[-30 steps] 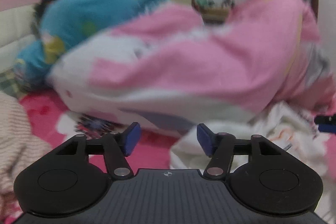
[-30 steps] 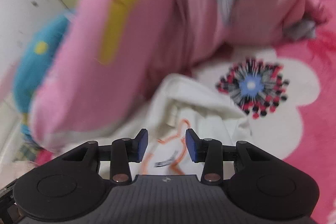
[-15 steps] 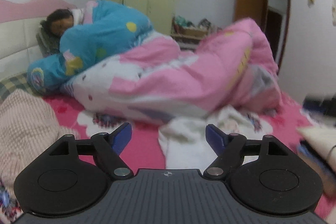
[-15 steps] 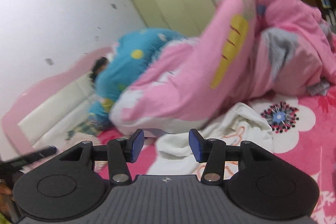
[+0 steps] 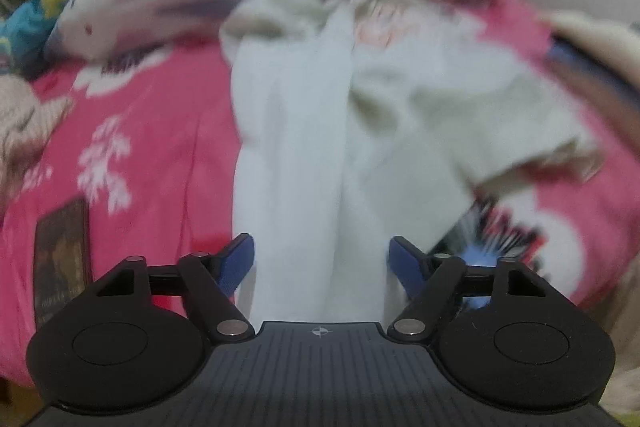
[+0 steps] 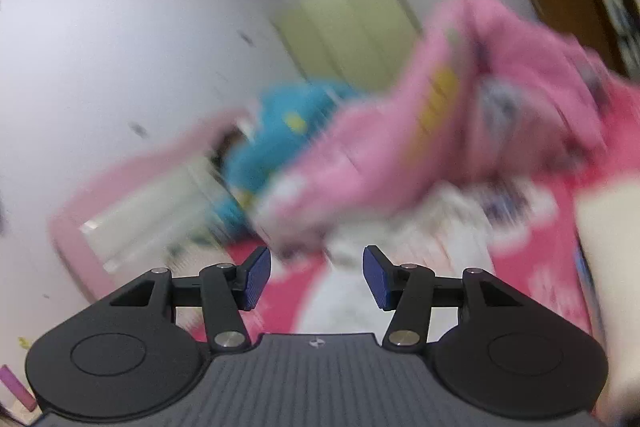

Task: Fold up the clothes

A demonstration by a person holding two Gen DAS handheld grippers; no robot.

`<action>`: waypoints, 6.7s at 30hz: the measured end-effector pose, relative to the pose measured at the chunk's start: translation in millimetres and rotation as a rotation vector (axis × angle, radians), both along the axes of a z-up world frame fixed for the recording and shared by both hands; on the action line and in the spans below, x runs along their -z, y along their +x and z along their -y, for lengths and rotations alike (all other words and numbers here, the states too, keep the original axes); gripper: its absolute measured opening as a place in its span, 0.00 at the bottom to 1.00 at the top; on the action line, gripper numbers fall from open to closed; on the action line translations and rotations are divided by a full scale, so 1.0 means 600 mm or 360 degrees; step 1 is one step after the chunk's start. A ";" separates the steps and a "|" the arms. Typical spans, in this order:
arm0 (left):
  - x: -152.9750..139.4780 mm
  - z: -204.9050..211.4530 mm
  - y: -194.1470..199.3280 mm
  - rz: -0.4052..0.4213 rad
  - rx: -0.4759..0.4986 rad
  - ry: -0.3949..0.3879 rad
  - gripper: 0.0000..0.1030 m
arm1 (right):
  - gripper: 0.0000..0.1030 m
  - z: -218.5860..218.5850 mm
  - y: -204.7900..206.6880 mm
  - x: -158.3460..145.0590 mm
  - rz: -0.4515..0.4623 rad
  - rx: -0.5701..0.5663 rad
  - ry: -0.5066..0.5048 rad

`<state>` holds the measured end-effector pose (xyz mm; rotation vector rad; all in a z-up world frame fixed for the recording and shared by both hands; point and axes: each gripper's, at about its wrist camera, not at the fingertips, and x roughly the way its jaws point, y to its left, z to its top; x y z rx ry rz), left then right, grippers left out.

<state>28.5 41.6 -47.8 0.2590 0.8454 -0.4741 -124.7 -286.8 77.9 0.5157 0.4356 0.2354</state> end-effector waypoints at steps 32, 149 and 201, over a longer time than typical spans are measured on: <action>-0.205 -0.128 0.122 0.0525 -0.0582 -0.0134 0.04 | 0.50 0.049 0.119 0.245 -0.0452 0.0227 0.0470; -0.001 -0.209 -0.037 -0.0122 -0.0468 -0.0662 0.25 | 0.38 -0.077 0.110 0.087 -0.0338 0.0009 -0.0269; 0.042 -0.063 -0.002 -0.0164 -0.0163 -0.0563 0.37 | 0.15 -0.026 0.209 0.308 -0.0610 0.0080 0.0319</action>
